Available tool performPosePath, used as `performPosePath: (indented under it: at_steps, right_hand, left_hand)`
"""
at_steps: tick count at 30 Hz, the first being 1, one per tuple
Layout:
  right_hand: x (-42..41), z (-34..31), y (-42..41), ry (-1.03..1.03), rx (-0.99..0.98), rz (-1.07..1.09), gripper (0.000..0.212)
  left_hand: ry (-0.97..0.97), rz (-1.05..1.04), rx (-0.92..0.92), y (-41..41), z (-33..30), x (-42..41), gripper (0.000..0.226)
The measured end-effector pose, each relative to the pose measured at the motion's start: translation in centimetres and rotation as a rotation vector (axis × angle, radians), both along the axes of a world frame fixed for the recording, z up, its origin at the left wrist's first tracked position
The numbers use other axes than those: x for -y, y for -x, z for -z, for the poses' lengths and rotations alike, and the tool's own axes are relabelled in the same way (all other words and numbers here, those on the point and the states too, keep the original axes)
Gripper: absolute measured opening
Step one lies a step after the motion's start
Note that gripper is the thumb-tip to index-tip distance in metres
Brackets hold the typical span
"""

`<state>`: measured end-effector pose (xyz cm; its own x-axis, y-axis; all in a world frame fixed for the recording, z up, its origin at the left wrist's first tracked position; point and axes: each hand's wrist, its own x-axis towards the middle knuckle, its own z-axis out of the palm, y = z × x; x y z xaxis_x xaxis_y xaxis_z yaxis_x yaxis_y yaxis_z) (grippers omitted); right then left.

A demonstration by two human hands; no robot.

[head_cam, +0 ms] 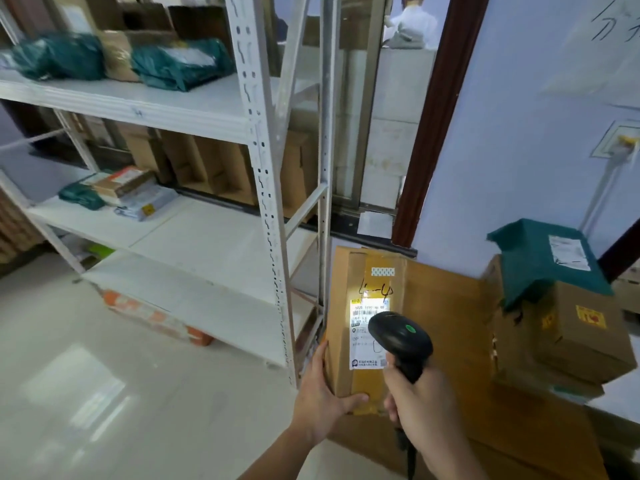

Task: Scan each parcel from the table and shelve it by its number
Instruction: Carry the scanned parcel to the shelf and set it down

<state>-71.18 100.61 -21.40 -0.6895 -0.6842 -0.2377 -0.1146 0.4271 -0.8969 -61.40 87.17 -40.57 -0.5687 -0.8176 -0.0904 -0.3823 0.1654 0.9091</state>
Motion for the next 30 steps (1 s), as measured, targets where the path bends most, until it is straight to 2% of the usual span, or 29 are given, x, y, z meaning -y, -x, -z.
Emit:
performPosePath:
  at_steps: [14, 18, 24, 30]
  right_hand:
    - [-0.9, 0.7, 1.8, 0.019, -0.022, -0.037, 0.004]
    - [-0.9, 0.7, 2.7, 0.026, -0.032, -0.04, 0.012]
    - [-1.0, 1.0, 3.2, 0.036, 0.005, -0.003, 0.004]
    - [-1.2, 1.0, 3.8, 0.027, -0.003, 0.028, 0.005]
  left_hand:
    - [0.012, -0.041, -0.002, 1.0, 0.0, -1.4, 0.134]
    - [0.018, -0.041, 0.016, 1.9, 0.1, -1.7, 0.135]
    - [0.014, -0.01, -0.008, 3.0, 0.0, -2.0, 0.136]
    - [0.001, 0.004, 0.004, 3.6, -0.1, -2.0, 0.136]
